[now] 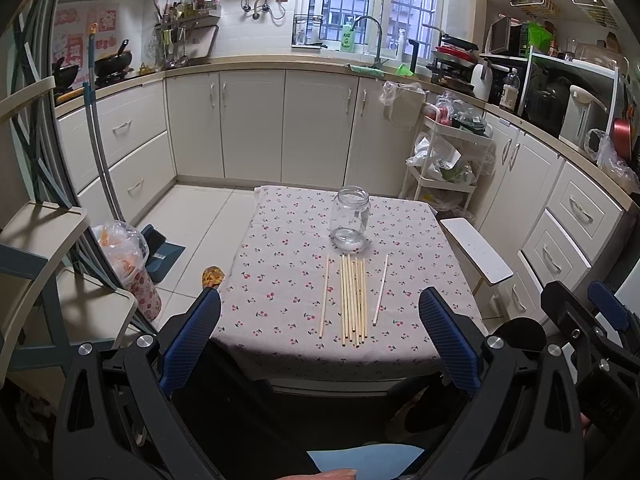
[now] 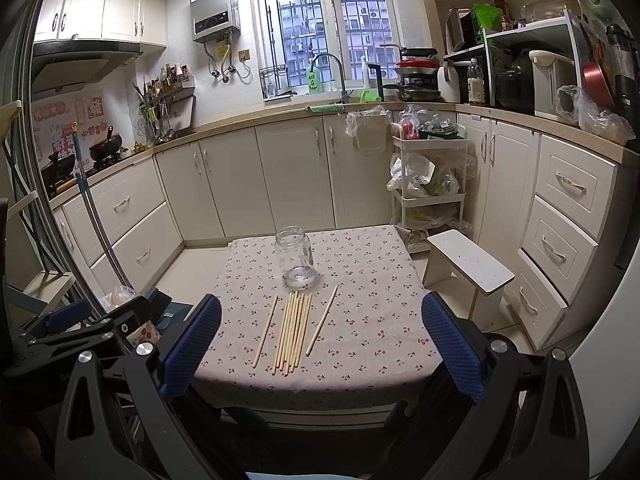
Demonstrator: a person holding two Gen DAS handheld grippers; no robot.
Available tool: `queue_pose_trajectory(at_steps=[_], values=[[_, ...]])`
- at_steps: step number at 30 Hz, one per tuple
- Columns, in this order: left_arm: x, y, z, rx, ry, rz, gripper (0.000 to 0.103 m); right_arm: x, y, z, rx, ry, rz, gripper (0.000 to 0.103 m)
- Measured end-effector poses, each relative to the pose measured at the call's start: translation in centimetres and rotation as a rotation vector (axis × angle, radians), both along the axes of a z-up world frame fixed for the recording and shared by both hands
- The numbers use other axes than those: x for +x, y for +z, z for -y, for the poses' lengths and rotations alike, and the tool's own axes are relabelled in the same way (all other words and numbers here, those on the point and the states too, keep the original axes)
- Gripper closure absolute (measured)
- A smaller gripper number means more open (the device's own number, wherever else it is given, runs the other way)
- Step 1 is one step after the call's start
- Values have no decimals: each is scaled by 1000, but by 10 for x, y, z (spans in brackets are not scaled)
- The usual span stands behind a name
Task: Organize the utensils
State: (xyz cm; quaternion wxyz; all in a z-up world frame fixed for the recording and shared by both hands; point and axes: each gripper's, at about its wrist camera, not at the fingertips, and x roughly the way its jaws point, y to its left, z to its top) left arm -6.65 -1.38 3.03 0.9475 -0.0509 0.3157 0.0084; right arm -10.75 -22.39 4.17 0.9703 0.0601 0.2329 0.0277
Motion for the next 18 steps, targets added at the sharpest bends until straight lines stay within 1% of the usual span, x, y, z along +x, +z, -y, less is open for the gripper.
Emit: queue_pose_trajectory(at_steps=[1, 2, 3, 4, 5, 6, 8, 11, 13, 18], values=[[0, 0, 0, -8, -5, 0, 8, -1, 0, 0, 0, -1, 15, 7], [1, -1, 0, -12, -8, -2, 8, -4, -1, 0, 2, -3, 72, 7], [3, -1, 0, -12, -11, -1, 8, -4, -1, 1, 2, -4, 72, 7], [5, -3, 1, -10, -16, -9, 8, -2, -2, 1, -7, -7, 59, 7], [8, -6, 0, -11, -23, -19, 8, 6, -6, 2, -31, -8, -36, 7], [12, -10, 1, -13, -32, -35, 8, 10, -10, 5, -32, -11, -76, 7], [20, -20, 1, -13, -37, -67, 8, 18, -17, 9, -25, -15, -96, 7], [34, -36, -2, 8, -28, -104, 10, 35, -33, 14, -38, -31, -109, 7], [50, -53, -8, -3, -21, -149, 11, 51, -47, 17, -37, -34, -142, 7], [91, -95, -19, 0, -6, -222, 12, 99, -87, 22, -66, -14, -238, 7]])
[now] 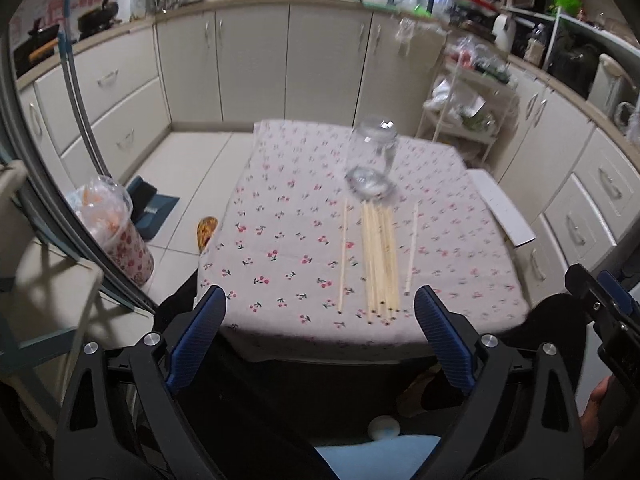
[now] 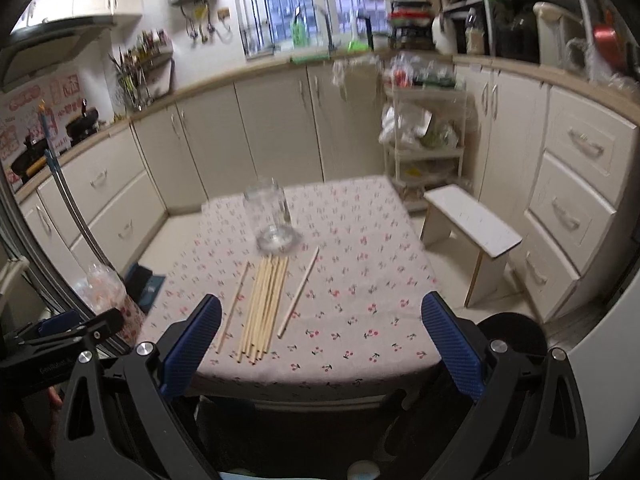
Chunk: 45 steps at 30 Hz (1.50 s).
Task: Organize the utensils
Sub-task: 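Grasp one bamboo stick with the left gripper while the right gripper grasps another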
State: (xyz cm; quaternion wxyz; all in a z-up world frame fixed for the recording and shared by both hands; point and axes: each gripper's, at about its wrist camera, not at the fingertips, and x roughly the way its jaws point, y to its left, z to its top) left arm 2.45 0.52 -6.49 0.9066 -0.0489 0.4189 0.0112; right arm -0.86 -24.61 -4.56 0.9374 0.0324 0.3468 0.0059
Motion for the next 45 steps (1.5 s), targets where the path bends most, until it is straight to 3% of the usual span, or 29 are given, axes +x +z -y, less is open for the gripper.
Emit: queue_pose_trajectory(at_steps=[2, 5, 9, 13, 18, 24, 27, 30, 31, 33, 34, 35, 41, 45], values=[[20, -16, -4, -15, 1, -12, 12, 20, -15, -2, -14, 16, -32, 8], [56, -44, -6, -33, -12, -61, 16, 60, -42, -5, -1, 44, -88, 26], [108, -76, 6, 24, -44, -97, 18, 115, -79, -7, 18, 64, -191, 51], [159, -106, 13, 50, -69, -136, 21, 169, -113, -9, 41, 66, -271, 61], [205, -134, 23, 66, -96, -190, 32, 214, -148, -19, 59, 56, -346, 63], [230, -152, 31, 89, -137, -208, 39, 240, -170, -33, 15, 84, -395, 63], [237, -158, 34, 91, -155, -218, 43, 245, -170, -34, -33, 102, -378, 63], [240, -161, 38, 100, -168, -207, 49, 245, -171, -36, -85, 135, -362, 80], [241, -160, 40, 99, -173, -201, 57, 245, -170, -36, -86, 155, -359, 89], [243, -160, 39, 106, -176, -197, 73, 246, -170, -31, -81, 187, -365, 93], [244, -160, 39, 106, -183, -198, 88, 246, -169, -29, -73, 195, -367, 94], [246, -159, 38, 80, -199, -208, 96, 246, -169, -28, -56, 202, -369, 95], [248, -159, 37, 60, -229, -236, 97, 247, -169, -24, 10, 211, -391, 97], [251, -160, 40, 90, -223, -227, 97, 248, -169, -35, -53, 236, -382, 97]])
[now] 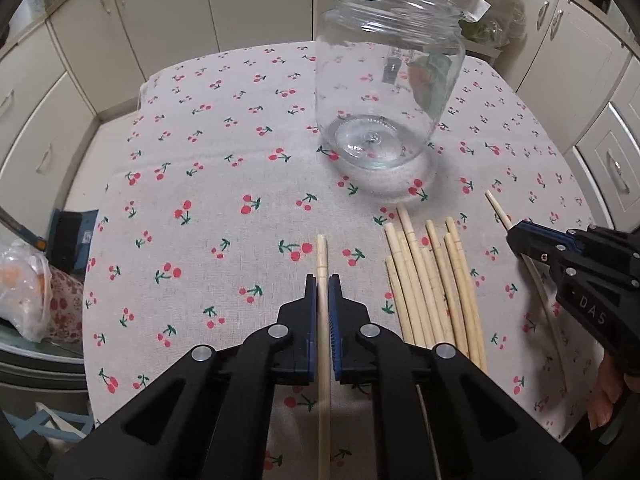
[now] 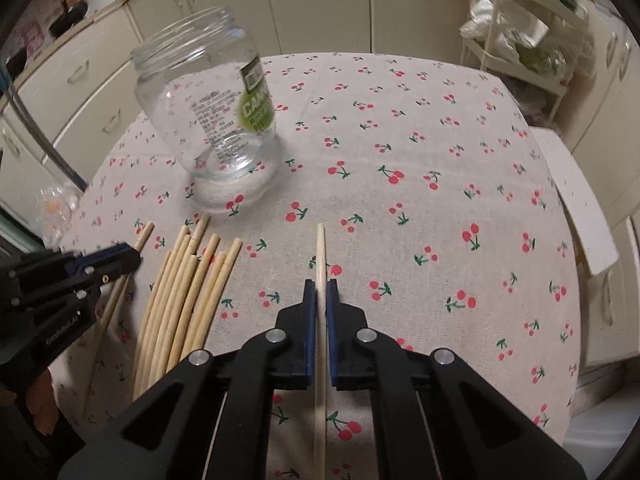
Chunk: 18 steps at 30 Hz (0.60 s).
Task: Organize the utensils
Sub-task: 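Grasp one bamboo stick with the left gripper while the right gripper grasps another, then lift the left gripper's stick toward the glass jar while the right gripper carries its stick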
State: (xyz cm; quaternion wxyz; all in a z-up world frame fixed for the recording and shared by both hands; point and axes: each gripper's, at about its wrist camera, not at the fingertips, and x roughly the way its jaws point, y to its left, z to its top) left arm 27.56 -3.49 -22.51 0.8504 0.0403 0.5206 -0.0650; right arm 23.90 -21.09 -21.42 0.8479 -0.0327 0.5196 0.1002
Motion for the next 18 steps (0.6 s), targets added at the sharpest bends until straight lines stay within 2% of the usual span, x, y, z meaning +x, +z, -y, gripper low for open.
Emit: queue_pose_trajectory(at_steps=[3, 6, 8, 13, 15, 18], values=[[0, -1, 5, 31, -25, 17, 98, -2, -1, -3, -15, 20, 10, 97], [2, 6, -1, -20, -29, 7, 98, -1, 0, 10, 73, -12, -2, 97], [0, 26, -11, -59, -9, 49, 98, -1, 3, 20, 156, -50, 11, 97], [-1, 96, -32, -207, 27, 255, 98, -5, 14, 35, 308, -108, 83, 97], [0, 129, -37, -294, 40, 375, 98, -7, 20, 39, 336, -114, 125, 97], [8, 157, -38, -392, 58, 492, 98, -10, 29, 45, 385, -135, 191, 97]])
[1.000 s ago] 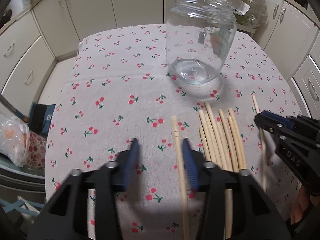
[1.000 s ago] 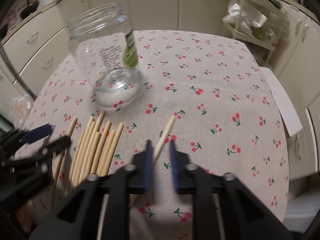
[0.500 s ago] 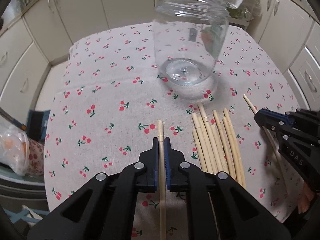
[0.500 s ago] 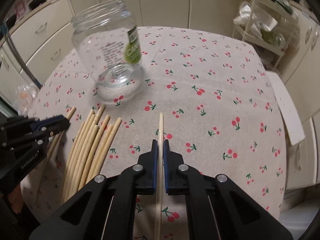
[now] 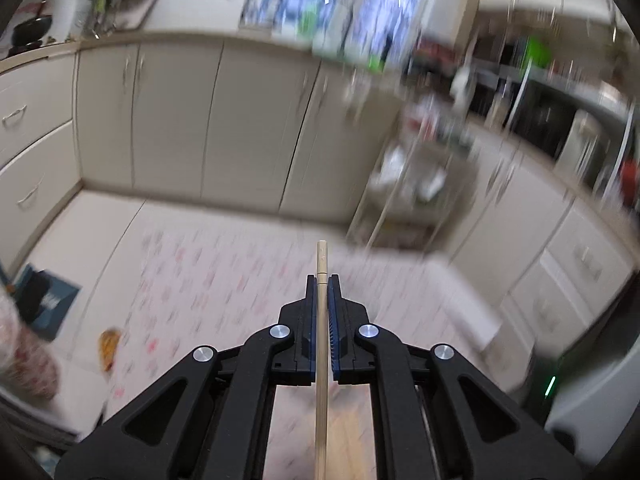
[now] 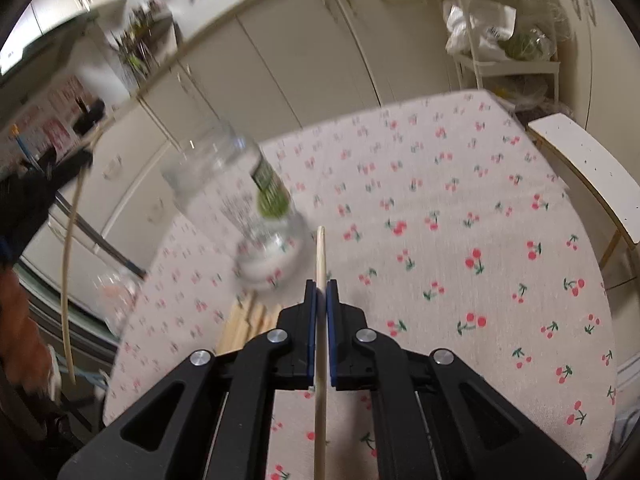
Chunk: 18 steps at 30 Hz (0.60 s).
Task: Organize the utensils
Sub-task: 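Lift the left gripper's stick toward the glass jar while the right gripper carries its stick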
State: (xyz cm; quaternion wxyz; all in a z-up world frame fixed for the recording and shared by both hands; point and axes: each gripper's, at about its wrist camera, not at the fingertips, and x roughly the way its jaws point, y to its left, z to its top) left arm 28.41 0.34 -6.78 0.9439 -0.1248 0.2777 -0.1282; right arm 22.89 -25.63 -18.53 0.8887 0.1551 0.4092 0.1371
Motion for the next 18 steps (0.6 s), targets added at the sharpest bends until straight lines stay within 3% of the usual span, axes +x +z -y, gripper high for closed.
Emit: queue_pose_trajectory(at_steps=[8, 12, 18], values=[[38, 36, 21, -110, 89, 187, 98, -1, 6, 15, 51, -47, 48, 97], [51, 43, 29, -107, 171, 268, 98, -2, 4, 18, 59, -58, 61, 97], [82, 31, 34, -84, 277, 308, 98, -3, 1, 19, 65, -60, 59, 97]])
